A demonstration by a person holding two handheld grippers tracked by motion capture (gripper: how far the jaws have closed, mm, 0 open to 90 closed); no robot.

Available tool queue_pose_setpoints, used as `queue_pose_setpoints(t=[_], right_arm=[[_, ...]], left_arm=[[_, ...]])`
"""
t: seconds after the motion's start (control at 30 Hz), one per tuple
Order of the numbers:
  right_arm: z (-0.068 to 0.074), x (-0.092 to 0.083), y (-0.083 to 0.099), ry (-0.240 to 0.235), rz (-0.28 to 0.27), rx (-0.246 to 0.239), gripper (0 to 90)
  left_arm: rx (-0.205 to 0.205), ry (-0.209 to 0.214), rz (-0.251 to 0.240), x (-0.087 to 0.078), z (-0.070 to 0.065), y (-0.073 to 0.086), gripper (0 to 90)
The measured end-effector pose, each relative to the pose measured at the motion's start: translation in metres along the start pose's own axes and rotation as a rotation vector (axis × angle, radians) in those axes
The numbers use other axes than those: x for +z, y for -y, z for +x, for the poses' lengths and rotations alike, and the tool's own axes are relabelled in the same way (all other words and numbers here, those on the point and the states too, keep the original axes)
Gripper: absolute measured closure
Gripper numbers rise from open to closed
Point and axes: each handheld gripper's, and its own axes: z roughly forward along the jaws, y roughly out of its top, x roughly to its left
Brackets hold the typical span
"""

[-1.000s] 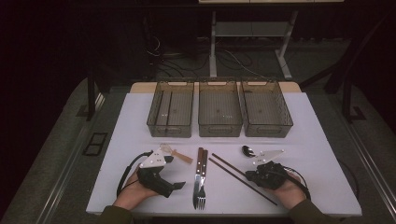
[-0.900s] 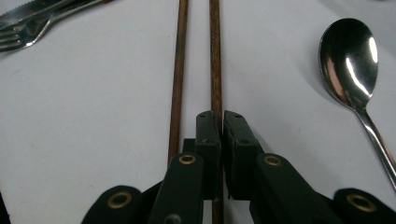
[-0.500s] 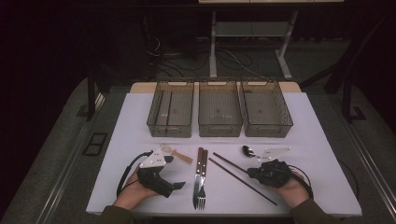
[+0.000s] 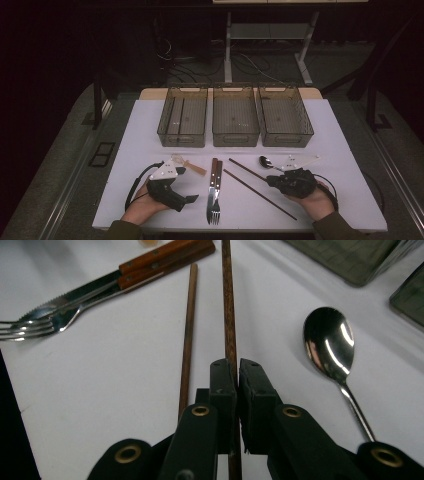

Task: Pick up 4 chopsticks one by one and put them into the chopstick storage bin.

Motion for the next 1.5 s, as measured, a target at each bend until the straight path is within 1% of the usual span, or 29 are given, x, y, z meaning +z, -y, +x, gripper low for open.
queue_pose_setpoints(t=[0.07, 0.1, 0.13, 0.33, 0.47, 0.5, 0.6, 0.77, 0.87, 1.07, 1.2, 1.27, 1.33, 1.4, 1.5], right_arm=[[0.000, -0.002, -0.002, -0.005, -0.009, 0.008, 85.3], [-0.001, -0.002, -0.002, -0.005, -0.014, 0.001, 85.4], [-0.001, -0.003, -0.004, -0.010, -0.022, 0.009, 85.3], [-0.002, -0.004, -0.012, -0.023, -0.041, 0.005, 85.4], [-0.004, -0.006, -0.021, -0.030, -0.059, 0.004, 85.3], [-0.004, -0.007, -0.024, -0.029, -0.067, 0.003, 85.3], [-0.007, -0.008, -0.031, -0.030, -0.086, 0.007, 85.3], [-0.010, -0.008, -0.040, -0.039, -0.091, 0.011, 85.4], [-0.012, -0.006, -0.047, -0.042, -0.100, 0.016, 85.3], [-0.016, -0.002, -0.065, -0.032, -0.117, 0.022, 85.3], [-0.018, 0.003, -0.076, -0.024, -0.118, 0.021, 85.3], [-0.019, 0.006, -0.081, -0.022, -0.119, 0.028, 85.3], [-0.019, 0.011, -0.087, -0.016, -0.111, 0.027, 85.4], [-0.019, 0.014, -0.093, -0.012, -0.106, 0.030, 85.3], [-0.020, 0.020, -0.102, -0.006, -0.101, 0.030, 85.3]], left_arm=[[0.000, 0.000, -0.001, 0.000, 0.000, 0.000, 0.0], [0.000, 0.000, -0.001, 0.000, 0.000, 0.000, 0.0], [0.000, 0.000, -0.001, 0.000, 0.000, 0.000, 0.0], [-0.002, -0.001, 0.001, 0.000, 0.000, 0.000, 0.0], [-0.008, -0.001, -0.004, 0.001, 0.000, 0.000, 0.0], [-0.019, -0.002, -0.013, 0.001, -0.001, 0.001, 0.0], [-0.026, -0.002, -0.017, 0.002, -0.001, 0.001, 0.0], [-0.027, -0.004, -0.017, 0.002, -0.001, 0.001, 0.0], [-0.022, -0.003, -0.014, 0.001, 0.000, 0.001, 0.0], [-0.018, -0.004, -0.020, 0.000, 0.001, 0.001, 0.0], [-0.017, -0.001, -0.019, 0.000, 0.001, 0.001, 0.0], [-0.019, 0.000, -0.020, 0.000, 0.001, 0.001, 0.0], [-0.018, 0.000, -0.021, 0.000, 0.001, 0.001, 0.0], [-0.008, 0.001, -0.022, 0.000, 0.002, 0.000, 0.0], [-0.013, 0.001, -0.023, 0.000, 0.001, 0.000, 0.0]])
